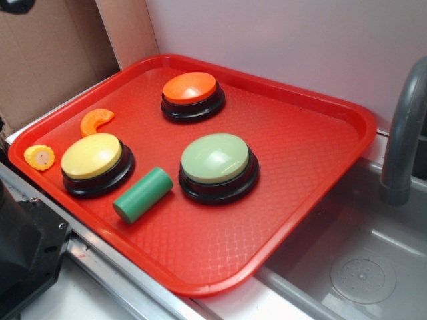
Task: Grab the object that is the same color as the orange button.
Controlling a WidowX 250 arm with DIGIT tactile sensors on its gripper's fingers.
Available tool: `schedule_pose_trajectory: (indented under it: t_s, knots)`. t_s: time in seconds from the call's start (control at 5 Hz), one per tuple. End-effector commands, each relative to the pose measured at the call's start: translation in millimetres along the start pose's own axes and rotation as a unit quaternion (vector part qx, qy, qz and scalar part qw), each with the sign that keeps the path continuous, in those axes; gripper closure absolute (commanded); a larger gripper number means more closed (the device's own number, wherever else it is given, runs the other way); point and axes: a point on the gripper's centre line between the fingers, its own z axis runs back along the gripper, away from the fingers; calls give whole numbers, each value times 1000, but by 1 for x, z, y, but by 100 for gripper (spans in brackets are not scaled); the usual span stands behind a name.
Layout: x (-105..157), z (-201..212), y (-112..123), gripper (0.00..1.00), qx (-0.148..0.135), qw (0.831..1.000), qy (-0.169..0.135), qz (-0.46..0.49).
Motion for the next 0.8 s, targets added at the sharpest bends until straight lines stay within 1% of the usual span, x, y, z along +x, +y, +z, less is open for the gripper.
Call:
schedule_pose_trajectory:
  t_s: [0.0, 0.2, 0.4, 0.6]
  knots:
    - [0, 0, 0, 0, 0, 1000, 0, 0]
    - [4, -4, 15, 0, -10, 999, -16, 28]
    - [12, -16, 39, 0, -16, 996, -18, 86]
    - [22, -32, 68, 0, -16, 988, -41, 146]
